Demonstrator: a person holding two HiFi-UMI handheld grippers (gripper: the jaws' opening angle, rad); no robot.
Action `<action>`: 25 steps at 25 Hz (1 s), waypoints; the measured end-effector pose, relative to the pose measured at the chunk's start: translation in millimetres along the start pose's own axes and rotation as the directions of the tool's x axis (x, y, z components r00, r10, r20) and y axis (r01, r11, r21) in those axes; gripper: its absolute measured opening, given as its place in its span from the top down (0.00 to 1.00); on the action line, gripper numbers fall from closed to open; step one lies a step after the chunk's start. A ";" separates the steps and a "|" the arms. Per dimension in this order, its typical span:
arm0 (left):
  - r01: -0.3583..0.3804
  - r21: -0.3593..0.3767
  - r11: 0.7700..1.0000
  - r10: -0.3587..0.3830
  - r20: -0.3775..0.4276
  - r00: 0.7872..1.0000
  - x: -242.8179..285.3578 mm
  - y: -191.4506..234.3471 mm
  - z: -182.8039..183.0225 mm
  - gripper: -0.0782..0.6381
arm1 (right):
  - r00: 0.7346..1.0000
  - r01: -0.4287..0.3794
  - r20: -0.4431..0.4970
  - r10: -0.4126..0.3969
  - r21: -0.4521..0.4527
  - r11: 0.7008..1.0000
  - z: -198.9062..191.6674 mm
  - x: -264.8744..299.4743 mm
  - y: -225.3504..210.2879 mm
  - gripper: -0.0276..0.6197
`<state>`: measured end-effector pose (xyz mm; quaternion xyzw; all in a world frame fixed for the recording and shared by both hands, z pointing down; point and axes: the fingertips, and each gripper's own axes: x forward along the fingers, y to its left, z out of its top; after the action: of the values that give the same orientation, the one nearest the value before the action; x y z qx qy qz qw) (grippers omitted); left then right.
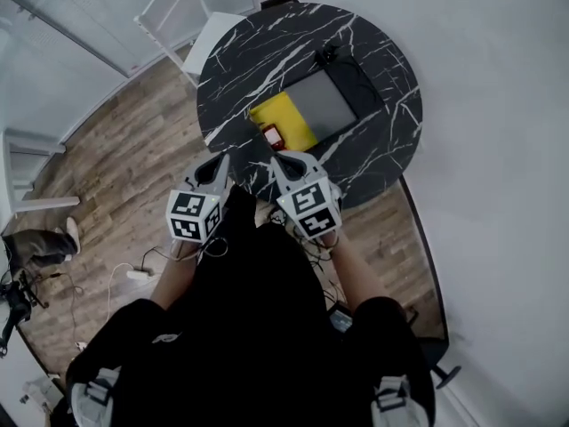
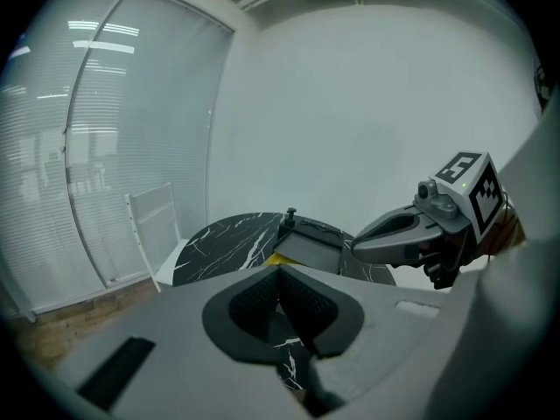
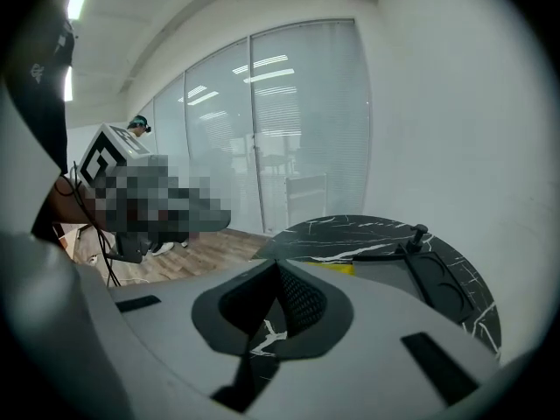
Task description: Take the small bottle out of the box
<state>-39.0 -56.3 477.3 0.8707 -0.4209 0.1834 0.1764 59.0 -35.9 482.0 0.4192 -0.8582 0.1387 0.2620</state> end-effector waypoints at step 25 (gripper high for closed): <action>0.121 -0.074 0.990 -0.136 -0.262 0.956 117.9 58.7 -69.3 0.89 | 0.905 -0.001 -0.421 0.063 0.147 0.989 -93.3 110.0 -55.4 0.83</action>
<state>-29.5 -137.4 601.7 0.8582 -0.3411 0.2748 0.2675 77.7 -98.1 622.2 0.3826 -0.7752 0.2918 0.4092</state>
